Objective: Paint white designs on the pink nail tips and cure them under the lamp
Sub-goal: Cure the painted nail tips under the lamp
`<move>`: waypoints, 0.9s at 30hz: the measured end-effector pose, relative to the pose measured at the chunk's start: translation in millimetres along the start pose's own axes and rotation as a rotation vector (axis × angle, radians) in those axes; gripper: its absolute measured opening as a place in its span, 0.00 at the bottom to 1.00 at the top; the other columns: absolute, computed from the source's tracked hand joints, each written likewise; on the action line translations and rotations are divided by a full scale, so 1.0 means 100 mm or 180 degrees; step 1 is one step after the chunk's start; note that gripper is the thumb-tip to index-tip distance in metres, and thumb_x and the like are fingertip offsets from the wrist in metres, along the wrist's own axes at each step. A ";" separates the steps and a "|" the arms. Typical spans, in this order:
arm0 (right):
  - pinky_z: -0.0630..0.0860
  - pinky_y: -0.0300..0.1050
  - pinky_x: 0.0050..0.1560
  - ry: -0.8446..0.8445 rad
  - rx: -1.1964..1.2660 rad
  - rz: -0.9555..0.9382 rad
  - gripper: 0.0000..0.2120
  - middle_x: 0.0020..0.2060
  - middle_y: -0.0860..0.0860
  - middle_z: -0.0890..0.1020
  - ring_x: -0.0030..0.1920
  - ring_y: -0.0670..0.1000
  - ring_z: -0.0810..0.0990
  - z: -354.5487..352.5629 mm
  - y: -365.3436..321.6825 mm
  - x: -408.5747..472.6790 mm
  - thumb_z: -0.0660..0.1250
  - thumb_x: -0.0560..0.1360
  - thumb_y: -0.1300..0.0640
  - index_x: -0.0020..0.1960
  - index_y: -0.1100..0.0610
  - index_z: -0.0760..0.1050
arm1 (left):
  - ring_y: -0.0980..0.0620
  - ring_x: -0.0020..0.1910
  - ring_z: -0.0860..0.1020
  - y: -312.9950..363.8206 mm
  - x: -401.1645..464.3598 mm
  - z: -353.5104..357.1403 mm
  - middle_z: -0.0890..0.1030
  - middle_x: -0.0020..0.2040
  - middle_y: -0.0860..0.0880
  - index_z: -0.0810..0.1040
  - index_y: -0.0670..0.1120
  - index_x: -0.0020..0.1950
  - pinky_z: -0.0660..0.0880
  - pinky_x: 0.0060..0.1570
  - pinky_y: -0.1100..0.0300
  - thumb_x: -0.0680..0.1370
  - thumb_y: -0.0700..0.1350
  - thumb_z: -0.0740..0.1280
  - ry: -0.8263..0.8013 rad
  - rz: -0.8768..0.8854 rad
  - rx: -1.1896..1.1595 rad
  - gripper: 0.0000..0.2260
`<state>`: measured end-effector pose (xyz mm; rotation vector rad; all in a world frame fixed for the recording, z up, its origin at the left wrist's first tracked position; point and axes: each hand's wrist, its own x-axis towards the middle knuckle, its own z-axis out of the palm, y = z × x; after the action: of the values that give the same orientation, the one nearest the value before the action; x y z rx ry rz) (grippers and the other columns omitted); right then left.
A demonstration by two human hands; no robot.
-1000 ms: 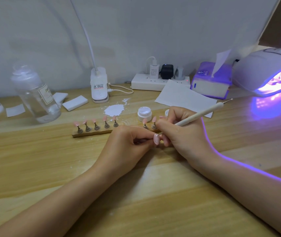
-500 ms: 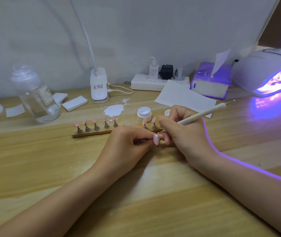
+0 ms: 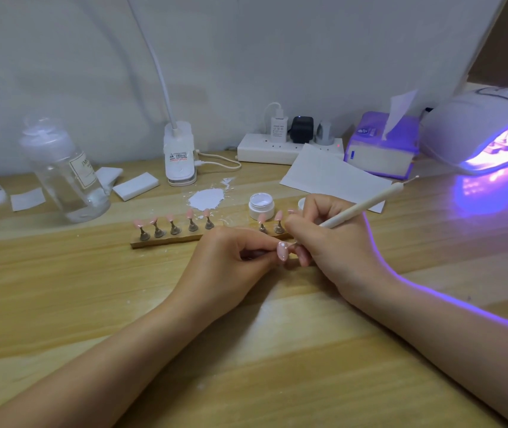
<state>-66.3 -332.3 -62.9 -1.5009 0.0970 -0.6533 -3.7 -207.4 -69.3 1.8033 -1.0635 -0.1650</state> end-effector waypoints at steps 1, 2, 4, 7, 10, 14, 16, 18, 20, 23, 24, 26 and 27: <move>0.72 0.25 0.36 -0.0022 -0.0026 -0.0034 0.20 0.13 0.49 0.67 0.17 0.43 0.71 0.00 0.00 0.00 0.64 0.71 0.70 0.26 0.58 0.60 | 0.56 0.44 0.81 0.00 0.00 0.00 0.85 0.41 0.51 0.85 0.44 0.43 0.77 0.51 0.54 0.72 0.36 0.70 -0.0011 0.0007 -0.0011 0.05; 0.72 0.24 0.36 -0.0045 -0.0060 -0.0062 0.20 0.13 0.49 0.67 0.16 0.42 0.70 0.00 0.01 0.00 0.65 0.71 0.70 0.26 0.58 0.60 | 0.57 0.44 0.81 0.01 0.00 0.00 0.85 0.40 0.51 0.85 0.44 0.43 0.77 0.51 0.54 0.72 0.36 0.70 -0.0023 0.0022 -0.0017 0.06; 0.72 0.24 0.36 -0.0085 -0.0107 -0.0088 0.21 0.13 0.50 0.68 0.16 0.41 0.70 0.00 0.02 0.00 0.65 0.72 0.70 0.26 0.58 0.60 | 0.59 0.44 0.81 0.01 0.00 -0.01 0.85 0.40 0.52 0.85 0.45 0.42 0.77 0.51 0.55 0.72 0.35 0.70 -0.0042 0.0052 -0.0024 0.07; 0.73 0.25 0.35 -0.0088 -0.0134 -0.0085 0.21 0.13 0.49 0.68 0.17 0.41 0.70 0.00 0.03 0.01 0.64 0.71 0.71 0.25 0.58 0.60 | 0.59 0.44 0.81 0.01 0.00 -0.01 0.85 0.40 0.52 0.85 0.47 0.43 0.77 0.51 0.55 0.72 0.35 0.70 -0.0053 0.0072 -0.0039 0.07; 0.73 0.24 0.35 -0.0104 -0.0190 -0.0079 0.19 0.13 0.49 0.68 0.17 0.41 0.70 -0.01 0.02 0.01 0.63 0.69 0.72 0.25 0.59 0.61 | 0.60 0.43 0.80 0.01 0.00 -0.01 0.85 0.40 0.52 0.85 0.47 0.42 0.77 0.50 0.56 0.72 0.35 0.70 -0.0037 0.0076 -0.0018 0.08; 0.72 0.24 0.35 -0.0132 -0.0205 -0.0063 0.19 0.13 0.48 0.69 0.17 0.41 0.70 -0.01 0.01 0.00 0.62 0.68 0.72 0.24 0.58 0.61 | 0.61 0.42 0.80 0.01 0.00 -0.01 0.84 0.39 0.52 0.84 0.47 0.42 0.77 0.50 0.55 0.72 0.35 0.69 -0.0044 0.0097 0.0012 0.08; 0.72 0.25 0.35 -0.0145 -0.0225 -0.0054 0.19 0.13 0.49 0.69 0.17 0.41 0.70 0.00 0.00 0.01 0.62 0.67 0.72 0.24 0.58 0.61 | 0.61 0.42 0.80 0.01 0.00 -0.01 0.85 0.39 0.53 0.85 0.46 0.42 0.77 0.50 0.56 0.73 0.35 0.69 -0.0044 0.0107 0.0031 0.07; 0.72 0.26 0.35 -0.0150 -0.0261 -0.0050 0.19 0.13 0.49 0.69 0.18 0.41 0.71 -0.01 0.00 0.01 0.62 0.67 0.72 0.24 0.58 0.61 | 0.61 0.42 0.80 0.01 0.00 -0.01 0.84 0.39 0.54 0.85 0.47 0.42 0.77 0.49 0.56 0.73 0.36 0.70 -0.0042 0.0117 0.0044 0.07; 0.72 0.26 0.35 -0.0157 -0.0283 -0.0061 0.19 0.13 0.49 0.70 0.18 0.41 0.71 -0.01 0.01 0.01 0.62 0.67 0.73 0.24 0.58 0.61 | 0.60 0.42 0.80 0.01 0.00 -0.01 0.84 0.38 0.54 0.85 0.48 0.42 0.77 0.49 0.56 0.72 0.36 0.70 -0.0041 0.0122 0.0045 0.08; 0.72 0.25 0.35 -0.0158 -0.0273 -0.0079 0.18 0.13 0.48 0.69 0.18 0.41 0.70 0.00 0.00 0.01 0.61 0.66 0.73 0.24 0.58 0.61 | 0.59 0.42 0.81 0.01 0.00 -0.01 0.84 0.38 0.54 0.85 0.47 0.42 0.77 0.49 0.54 0.72 0.35 0.69 -0.0023 0.0101 0.0044 0.08; 0.72 0.25 0.35 -0.0159 -0.0267 -0.0087 0.18 0.13 0.48 0.69 0.18 0.41 0.70 0.00 0.00 0.01 0.61 0.66 0.74 0.24 0.59 0.61 | 0.58 0.42 0.81 0.01 0.00 -0.01 0.84 0.38 0.53 0.85 0.47 0.42 0.77 0.49 0.54 0.72 0.35 0.69 -0.0025 0.0099 0.0049 0.08; 0.72 0.25 0.35 -0.0167 -0.0256 -0.0093 0.18 0.13 0.48 0.69 0.18 0.41 0.70 0.00 -0.01 0.00 0.61 0.67 0.74 0.24 0.59 0.61 | 0.57 0.42 0.81 0.01 0.00 -0.01 0.84 0.38 0.53 0.85 0.47 0.42 0.77 0.49 0.54 0.72 0.36 0.70 -0.0028 0.0086 0.0052 0.07; 0.72 0.25 0.35 -0.0177 -0.0251 -0.0089 0.18 0.14 0.48 0.70 0.18 0.41 0.70 0.00 -0.01 0.00 0.61 0.67 0.74 0.23 0.59 0.61 | 0.58 0.42 0.81 0.01 0.00 -0.01 0.84 0.38 0.53 0.85 0.47 0.42 0.77 0.49 0.55 0.72 0.36 0.70 -0.0023 0.0073 0.0044 0.07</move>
<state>-66.1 -332.0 -62.0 -1.5977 0.0598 -0.6360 -4.2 -207.2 -68.1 1.8033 -1.0923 -0.1507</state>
